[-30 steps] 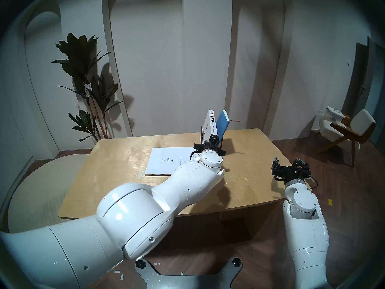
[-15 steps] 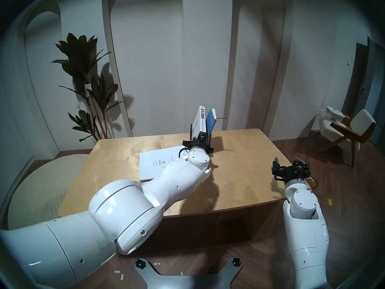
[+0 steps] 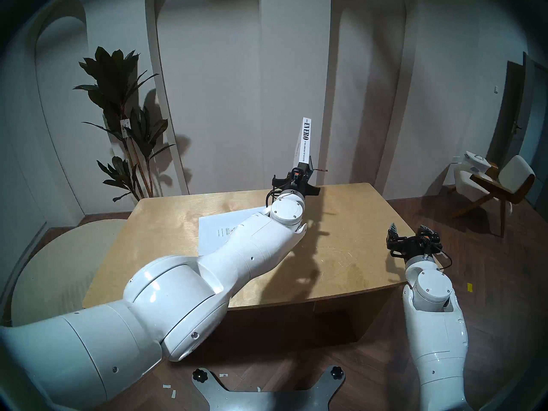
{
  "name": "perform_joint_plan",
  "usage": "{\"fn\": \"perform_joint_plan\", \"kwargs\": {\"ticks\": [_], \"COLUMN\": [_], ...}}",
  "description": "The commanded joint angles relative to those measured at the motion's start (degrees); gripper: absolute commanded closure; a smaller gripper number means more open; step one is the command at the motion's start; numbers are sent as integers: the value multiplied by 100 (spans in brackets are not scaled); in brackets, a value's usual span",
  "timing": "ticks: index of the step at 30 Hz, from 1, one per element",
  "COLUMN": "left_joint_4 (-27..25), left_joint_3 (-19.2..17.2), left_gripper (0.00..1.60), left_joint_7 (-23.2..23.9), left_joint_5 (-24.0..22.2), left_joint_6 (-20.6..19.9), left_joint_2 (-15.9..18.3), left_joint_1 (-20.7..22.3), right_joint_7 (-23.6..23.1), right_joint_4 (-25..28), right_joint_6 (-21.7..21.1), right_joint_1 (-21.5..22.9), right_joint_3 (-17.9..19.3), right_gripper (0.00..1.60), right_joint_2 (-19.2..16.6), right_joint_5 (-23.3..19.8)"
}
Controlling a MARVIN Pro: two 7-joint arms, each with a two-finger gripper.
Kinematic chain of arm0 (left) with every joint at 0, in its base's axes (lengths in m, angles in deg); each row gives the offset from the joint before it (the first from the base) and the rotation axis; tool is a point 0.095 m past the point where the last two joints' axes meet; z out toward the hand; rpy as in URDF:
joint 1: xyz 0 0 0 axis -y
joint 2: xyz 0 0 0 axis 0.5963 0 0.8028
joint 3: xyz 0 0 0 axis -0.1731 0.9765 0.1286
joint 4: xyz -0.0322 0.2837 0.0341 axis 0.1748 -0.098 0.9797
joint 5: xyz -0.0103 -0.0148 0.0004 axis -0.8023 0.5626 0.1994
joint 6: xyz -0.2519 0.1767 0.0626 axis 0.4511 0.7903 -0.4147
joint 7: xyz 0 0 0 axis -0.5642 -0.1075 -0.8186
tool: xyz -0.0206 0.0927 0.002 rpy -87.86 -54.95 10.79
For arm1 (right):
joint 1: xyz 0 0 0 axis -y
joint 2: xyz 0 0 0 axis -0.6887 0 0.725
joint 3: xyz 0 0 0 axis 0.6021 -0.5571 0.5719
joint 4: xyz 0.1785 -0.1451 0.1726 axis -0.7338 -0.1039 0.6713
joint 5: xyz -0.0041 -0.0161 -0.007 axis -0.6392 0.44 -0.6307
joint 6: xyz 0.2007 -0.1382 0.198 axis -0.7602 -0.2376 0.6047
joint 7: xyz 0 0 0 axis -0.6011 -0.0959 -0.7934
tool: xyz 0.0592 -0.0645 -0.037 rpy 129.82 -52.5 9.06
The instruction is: Stack the books into one stack
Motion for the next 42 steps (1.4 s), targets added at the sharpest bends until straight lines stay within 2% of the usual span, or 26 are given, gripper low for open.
{"fn": "perform_joint_plan", "kwargs": {"ticks": [1,13,19,23,29,31,35,36,37,38,39,40,41,42], "left_joint_4": [-562,-1380,-1753,-1982,-2116,-2074,-2049,-1990,-2017,-1979,-2009,-1947,-1965,-1917], "left_joint_3": [236,567,800,942,1095,1066,1031,977,1005,983,1020,981,1020,1000], "left_gripper": [160,160,160,160,160,160,160,160,160,160,160,160,160,160], "left_joint_7": [-367,-1445,-1882,-2170,-2557,-2702,-3020,-3094,-3180,-3241,-3324,-3416,-3477,-3528], "left_joint_5": [421,1220,1647,1953,2444,2601,2905,2961,3056,3125,3222,3312,3390,3444], "left_joint_6": [308,505,560,509,362,302,142,111,58,41,-14,-52,-92,-122], "left_joint_2": [319,971,1243,1545,2087,2172,2554,2495,2674,2647,2855,2781,2960,2944], "left_joint_1": [59,-78,-258,-412,-614,-646,-698,-700,-721,-732,-770,-798,-837,-874], "right_joint_7": [3,-10,-19,-26,-34,-37,-44,-45,-46,-48,-49,-50,-51,-53], "right_joint_4": [100,76,58,45,25,18,3,-2,-6,-10,-14,-18,-20,-23], "right_joint_6": [43,41,38,36,35,34,33,32,32,31,31,30,30,30], "right_joint_1": [65,77,84,89,98,100,105,106,107,108,110,111,113,114], "right_joint_3": [6,7,8,8,9,9,10,10,10,10,10,10,10,10], "right_gripper": [0,0,0,0,0,0,0,0,0,0,0,0,0,0], "right_joint_2": [-11,-12,-13,-14,-15,-15,-16,-16,-17,-17,-17,-17,-17,-17], "right_joint_5": [-4,2,6,9,15,17,21,21,22,23,24,25,26,26]}}
